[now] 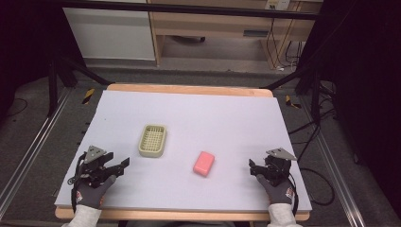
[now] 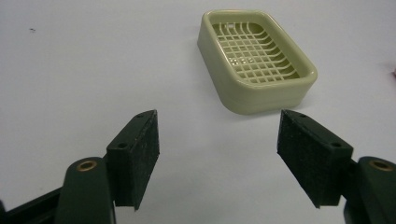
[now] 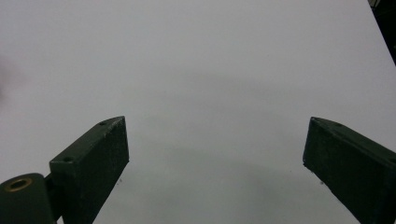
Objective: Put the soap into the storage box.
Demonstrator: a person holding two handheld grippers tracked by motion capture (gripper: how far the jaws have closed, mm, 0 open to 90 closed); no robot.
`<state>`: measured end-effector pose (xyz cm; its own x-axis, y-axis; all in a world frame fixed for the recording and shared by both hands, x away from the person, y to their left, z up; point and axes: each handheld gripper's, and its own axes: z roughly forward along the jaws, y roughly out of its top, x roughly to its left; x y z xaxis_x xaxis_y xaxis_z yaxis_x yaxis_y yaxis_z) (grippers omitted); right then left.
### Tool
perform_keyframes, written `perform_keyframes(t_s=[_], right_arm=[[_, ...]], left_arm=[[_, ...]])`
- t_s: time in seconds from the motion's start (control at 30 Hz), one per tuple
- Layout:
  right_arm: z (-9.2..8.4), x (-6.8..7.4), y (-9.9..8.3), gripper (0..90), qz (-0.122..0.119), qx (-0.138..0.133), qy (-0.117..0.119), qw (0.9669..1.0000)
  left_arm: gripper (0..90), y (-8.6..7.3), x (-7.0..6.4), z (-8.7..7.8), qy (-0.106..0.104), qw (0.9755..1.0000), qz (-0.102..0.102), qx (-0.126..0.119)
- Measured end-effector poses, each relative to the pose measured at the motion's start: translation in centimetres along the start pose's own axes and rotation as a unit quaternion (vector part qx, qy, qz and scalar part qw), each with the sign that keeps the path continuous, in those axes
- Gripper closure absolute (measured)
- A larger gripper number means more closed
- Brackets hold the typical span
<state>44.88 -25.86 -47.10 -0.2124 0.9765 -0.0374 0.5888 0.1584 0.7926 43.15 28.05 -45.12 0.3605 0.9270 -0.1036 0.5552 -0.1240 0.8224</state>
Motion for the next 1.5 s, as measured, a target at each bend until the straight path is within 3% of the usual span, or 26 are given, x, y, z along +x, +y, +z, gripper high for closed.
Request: perform_keyframes(t_s=[0.8,1.5], right_arm=[[-0.4,0.0,0.5,6.2,0.007,-0.010,-0.016,0.9998],[-0.4,0.1,0.5,6.3,0.003,-0.011,-0.019,0.9998]], left_arm=[[30.2,2.5,-1.5,-0.5,-0.023,0.9993,0.019,-0.022],[29.6,5.3,-5.3,0.6,-0.051,0.9969,0.055,-0.022]])
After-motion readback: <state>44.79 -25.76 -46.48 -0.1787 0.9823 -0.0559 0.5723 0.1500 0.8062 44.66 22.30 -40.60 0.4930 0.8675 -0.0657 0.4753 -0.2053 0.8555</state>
